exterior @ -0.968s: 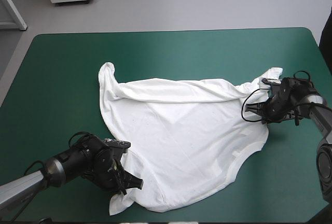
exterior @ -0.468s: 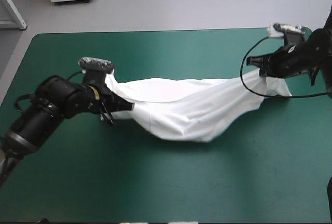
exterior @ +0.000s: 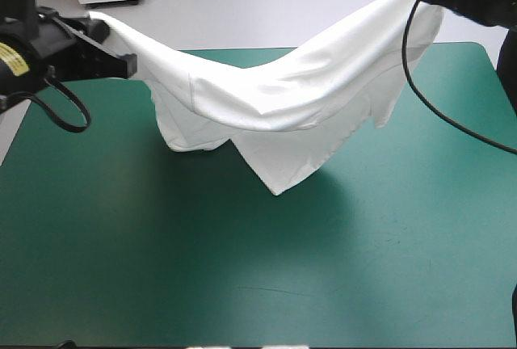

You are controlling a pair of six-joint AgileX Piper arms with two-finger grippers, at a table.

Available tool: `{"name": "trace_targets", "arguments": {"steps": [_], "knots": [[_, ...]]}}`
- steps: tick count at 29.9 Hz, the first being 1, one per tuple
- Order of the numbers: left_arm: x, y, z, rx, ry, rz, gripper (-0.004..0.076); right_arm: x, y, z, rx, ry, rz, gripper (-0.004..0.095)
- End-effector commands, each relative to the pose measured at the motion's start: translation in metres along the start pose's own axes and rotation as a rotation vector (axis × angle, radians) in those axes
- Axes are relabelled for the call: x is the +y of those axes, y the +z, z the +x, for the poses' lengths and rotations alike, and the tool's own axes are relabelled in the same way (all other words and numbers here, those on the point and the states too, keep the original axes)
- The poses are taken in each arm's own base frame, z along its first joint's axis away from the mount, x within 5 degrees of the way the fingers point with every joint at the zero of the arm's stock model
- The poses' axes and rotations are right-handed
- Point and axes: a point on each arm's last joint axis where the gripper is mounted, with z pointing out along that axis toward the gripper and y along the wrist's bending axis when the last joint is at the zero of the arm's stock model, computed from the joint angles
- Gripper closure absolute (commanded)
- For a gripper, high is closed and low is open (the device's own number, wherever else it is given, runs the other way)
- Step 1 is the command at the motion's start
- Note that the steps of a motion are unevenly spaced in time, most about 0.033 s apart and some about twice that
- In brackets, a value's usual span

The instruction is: Fold the cloth

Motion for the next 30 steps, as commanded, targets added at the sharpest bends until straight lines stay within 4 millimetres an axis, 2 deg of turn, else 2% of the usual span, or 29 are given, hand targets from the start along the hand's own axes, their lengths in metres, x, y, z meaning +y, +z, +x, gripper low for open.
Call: {"name": "trace_targets", "arguments": {"steps": [1,6,10,14,19,22,24,26,30], "knots": [[0.012,-0.042,-0.033,-0.287,0.017,-0.024,0.0746,0.027,-0.055,-0.019,-0.175,-0.096,-0.063,0.0924],[0.020,-0.080,-0.058,-0.558,-0.003,-0.024,0.0746,0.046,-0.098,-0.034,-0.380,-0.176,-0.089,0.0922],[0.018,-0.100,-0.069,-0.718,0.003,0.029,0.0746,0.059,-0.130,-0.043,-0.568,-0.230,-0.112,0.0920],[0.015,-0.114,-0.075,-0.825,0.010,0.084,0.0746,0.067,-0.156,-0.049,-0.715,-0.244,-0.125,0.0919],[0.013,-0.119,-0.077,-0.864,0.008,0.122,0.0746,0.074,-0.178,-0.051,-0.826,-0.280,-0.118,0.0919],[0.013,-0.114,-0.075,-0.815,0.018,0.116,0.0746,0.071,-0.173,-0.049,-0.779,-0.279,-0.093,0.0919],[0.010,-0.098,-0.073,-0.737,0.033,0.109,0.0746,0.061,-0.150,-0.047,-0.667,-0.234,-0.067,0.0919],[0.006,-0.072,-0.068,-0.616,0.061,0.085,0.0746,0.052,-0.123,-0.043,-0.540,-0.204,-0.059,0.0919],[-0.005,0.001,-0.049,-0.298,0.116,0.028,0.0746,0.024,-0.056,-0.030,-0.269,-0.114,-0.021,0.0919]]}}
